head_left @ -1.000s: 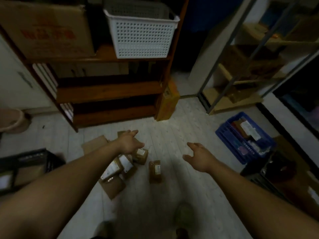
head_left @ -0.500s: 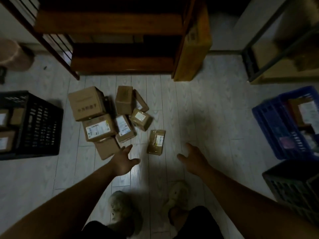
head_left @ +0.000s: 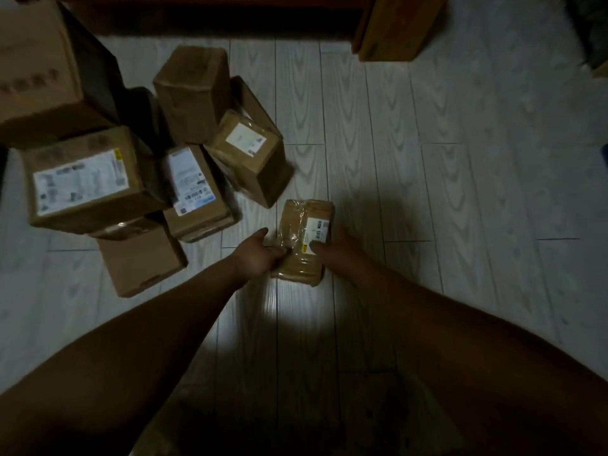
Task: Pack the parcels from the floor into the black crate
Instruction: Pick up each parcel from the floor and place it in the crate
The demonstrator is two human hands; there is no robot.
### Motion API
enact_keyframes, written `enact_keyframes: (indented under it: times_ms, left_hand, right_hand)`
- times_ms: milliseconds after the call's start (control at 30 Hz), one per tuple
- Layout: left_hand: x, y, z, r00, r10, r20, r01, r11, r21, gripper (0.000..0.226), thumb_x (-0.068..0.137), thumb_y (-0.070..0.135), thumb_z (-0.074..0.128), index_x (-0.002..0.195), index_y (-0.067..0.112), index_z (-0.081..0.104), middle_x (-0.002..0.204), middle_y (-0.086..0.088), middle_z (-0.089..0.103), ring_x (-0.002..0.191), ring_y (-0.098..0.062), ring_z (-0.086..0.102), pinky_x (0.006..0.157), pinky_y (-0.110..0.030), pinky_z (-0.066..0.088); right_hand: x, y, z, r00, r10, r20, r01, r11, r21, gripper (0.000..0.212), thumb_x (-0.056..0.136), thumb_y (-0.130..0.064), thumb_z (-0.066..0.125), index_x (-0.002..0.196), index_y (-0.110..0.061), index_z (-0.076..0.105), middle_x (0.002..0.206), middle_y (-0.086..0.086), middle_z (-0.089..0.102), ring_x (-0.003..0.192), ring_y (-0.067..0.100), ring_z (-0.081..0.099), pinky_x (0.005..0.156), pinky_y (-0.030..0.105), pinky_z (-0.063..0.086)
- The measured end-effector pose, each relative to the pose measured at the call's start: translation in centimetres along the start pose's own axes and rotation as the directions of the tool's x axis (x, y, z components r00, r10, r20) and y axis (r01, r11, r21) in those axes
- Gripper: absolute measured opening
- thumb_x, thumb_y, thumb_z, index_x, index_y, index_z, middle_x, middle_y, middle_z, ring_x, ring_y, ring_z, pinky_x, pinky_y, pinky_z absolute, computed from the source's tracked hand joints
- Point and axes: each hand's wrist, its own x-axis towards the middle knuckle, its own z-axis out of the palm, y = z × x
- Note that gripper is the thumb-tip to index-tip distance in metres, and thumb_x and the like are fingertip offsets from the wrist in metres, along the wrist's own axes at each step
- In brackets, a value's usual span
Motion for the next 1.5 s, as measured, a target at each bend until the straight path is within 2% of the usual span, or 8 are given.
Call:
enact_keyframes:
  times_ms: [100, 233, 367, 600, 833, 967, 1300, 1500]
  left_hand:
    - [3.2, -1.9, 2.4, 0.999, 0.014, 0.041, -0.013, 1.000, -0.019, 0.058, 0.092, 0.027, 0.057, 0.141, 0.008, 0.033, 0.129, -0.013, 0.055, 0.107, -0.024, 0.059, 0.085, -0.029, 0.049]
    - [4.4, -1.8, 4.3, 0.997, 0.074, 0.026, -0.070, 0.988, -0.139, 0.029, 0.094, 0.019, 0.050, 0.123, 0.015, 0.048, 0.095, -0.011, 0.066, 0.072, -0.021, 0.061, 0.052, -0.025, 0.047]
    - [1.4, 0.4, 2.6, 0.992, 0.124, -0.030, -0.127, 0.956, -0.263, 0.037, 0.093, 0.022, 0.052, 0.129, 0.022, 0.042, 0.110, -0.009, 0.064, 0.087, -0.023, 0.065, 0.063, -0.032, 0.053]
    - [-13.7, 8.6, -6.1, 0.992, 0.122, -0.007, -0.108, 0.850, -0.515, 0.046, 0.087, 0.021, 0.063, 0.124, 0.037, 0.042, 0.107, 0.001, 0.065, 0.089, -0.019, 0.068, 0.064, -0.034, 0.057]
    - [-34.6, 19.5, -19.0, 0.971, 0.226, 0.073, -0.183, 0.906, -0.381, 0.038, 0.082, 0.016, 0.069, 0.119, 0.019, 0.057, 0.094, -0.003, 0.073, 0.085, -0.022, 0.070, 0.070, -0.036, 0.055]
    - [-45.0, 24.6, -26.5, 0.959, 0.252, 0.129, -0.214, 0.943, -0.255, 0.034, 0.083, 0.018, 0.067, 0.116, 0.017, 0.060, 0.100, -0.012, 0.071, 0.095, -0.031, 0.067, 0.091, -0.048, 0.051]
    - [-61.4, 29.5, -34.2, 0.872, 0.299, -0.387, -0.459, 0.774, -0.437, 0.050, 0.085, 0.020, 0.065, 0.129, 0.019, 0.042, 0.117, -0.012, 0.061, 0.100, -0.027, 0.062, 0.092, -0.048, 0.049]
    - [-69.0, 26.4, -41.7, 0.806, 0.323, -0.497, -0.531, 0.765, -0.364, 0.039, 0.088, 0.033, 0.060, 0.125, 0.028, 0.049, 0.105, -0.008, 0.066, 0.090, -0.027, 0.066, 0.060, -0.037, 0.055]
  right_hand:
    - [3.3, 1.8, 1.5, 1.000, -0.005, 0.015, 0.004, 0.996, 0.086, 0.052, 0.092, -0.016, 0.058, 0.140, -0.014, 0.038, 0.136, 0.010, 0.051, 0.124, 0.030, 0.049, 0.100, 0.048, 0.044]
    - [4.0, 2.4, 2.7, 0.994, -0.092, -0.059, 0.098, 0.990, 0.100, 0.058, 0.090, -0.007, 0.054, 0.143, -0.019, 0.032, 0.131, 0.005, 0.052, 0.123, 0.027, 0.050, 0.091, 0.040, 0.048]
    - [0.7, -0.6, 1.3, 0.978, -0.134, -0.157, 0.151, 0.983, 0.103, 0.062, 0.089, -0.006, 0.053, 0.144, -0.024, 0.030, 0.137, 0.004, 0.049, 0.121, 0.024, 0.050, 0.074, 0.026, 0.047]
    - [-15.0, -13.1, -3.2, 0.959, -0.207, -0.196, 0.228, 0.969, 0.092, 0.052, 0.090, -0.013, 0.055, 0.137, -0.025, 0.038, 0.126, -0.003, 0.056, 0.110, 0.018, 0.056, 0.077, 0.026, 0.044]
    - [-35.4, -29.1, -10.5, 0.903, -0.292, -0.316, 0.345, 0.930, 0.124, 0.090, 0.081, -0.018, 0.072, 0.150, -0.030, 0.014, 0.143, 0.000, 0.033, 0.119, 0.017, 0.047, 0.068, 0.014, 0.041]
    - [-44.8, -35.9, -13.4, 0.899, -0.344, -0.272, 0.391, 0.909, 0.145, 0.040, 0.084, -0.026, 0.069, 0.120, -0.027, 0.051, 0.114, -0.002, 0.061, 0.096, 0.014, 0.061, 0.080, 0.035, 0.055]
    - [-56.3, -46.7, -12.7, 0.830, -0.449, -0.331, 0.502, 0.860, 0.092, 0.027, 0.087, -0.044, 0.059, 0.107, -0.030, 0.047, 0.097, -0.008, 0.060, 0.085, 0.010, 0.059, 0.062, 0.026, 0.047]
    - [-61.6, -52.5, -8.3, 0.751, -0.638, -0.167, 0.632, 0.769, -0.096, 0.033, 0.086, -0.049, 0.060, 0.110, -0.029, 0.051, 0.106, -0.007, 0.060, 0.089, 0.011, 0.058, 0.062, 0.025, 0.042]
